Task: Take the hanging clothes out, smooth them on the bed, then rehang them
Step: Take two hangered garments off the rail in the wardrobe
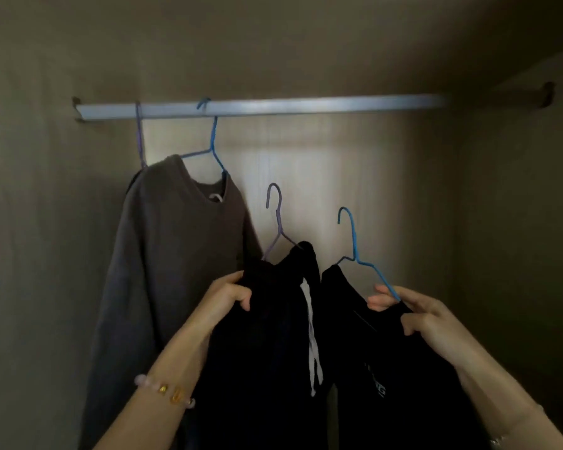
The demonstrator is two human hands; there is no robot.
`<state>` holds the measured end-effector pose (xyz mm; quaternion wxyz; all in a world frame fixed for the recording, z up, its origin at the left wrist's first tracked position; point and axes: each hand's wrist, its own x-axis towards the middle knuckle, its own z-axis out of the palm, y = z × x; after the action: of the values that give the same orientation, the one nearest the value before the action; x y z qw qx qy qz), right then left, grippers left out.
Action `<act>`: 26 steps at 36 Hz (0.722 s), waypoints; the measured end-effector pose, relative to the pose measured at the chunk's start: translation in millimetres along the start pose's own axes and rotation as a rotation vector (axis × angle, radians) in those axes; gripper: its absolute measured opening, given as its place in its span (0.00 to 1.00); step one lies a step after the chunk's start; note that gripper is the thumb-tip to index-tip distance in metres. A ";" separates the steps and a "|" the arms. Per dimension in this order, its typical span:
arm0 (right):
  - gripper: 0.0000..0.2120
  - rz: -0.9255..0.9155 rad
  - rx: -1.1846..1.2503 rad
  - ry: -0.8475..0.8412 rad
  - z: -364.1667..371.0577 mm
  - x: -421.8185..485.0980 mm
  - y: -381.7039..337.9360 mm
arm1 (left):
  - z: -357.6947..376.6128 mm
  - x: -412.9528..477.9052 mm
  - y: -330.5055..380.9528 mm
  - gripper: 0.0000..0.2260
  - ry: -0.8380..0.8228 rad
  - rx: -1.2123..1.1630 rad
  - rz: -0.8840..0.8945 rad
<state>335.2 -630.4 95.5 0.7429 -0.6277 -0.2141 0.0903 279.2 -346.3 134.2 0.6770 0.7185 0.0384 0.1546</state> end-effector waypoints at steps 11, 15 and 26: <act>0.30 0.174 -0.176 -0.349 -3.5 -91.4 106.6 | 4.6 -181.1 -140.7 0.27 0.049 -0.065 -0.132; 0.32 0.199 -0.318 -0.567 5.3 -114.0 134.6 | 7.3 -254.6 -175.9 0.28 0.190 -0.072 -0.239; 0.29 0.195 -0.397 -1.149 101.2 -143.8 176.6 | -10.3 -439.6 -201.7 0.26 0.731 -0.015 -0.427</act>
<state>187.1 -563.3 -93.3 0.3662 -0.6216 -0.5347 0.4400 -109.9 -436.5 -138.8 0.6409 0.5875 0.4227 0.2558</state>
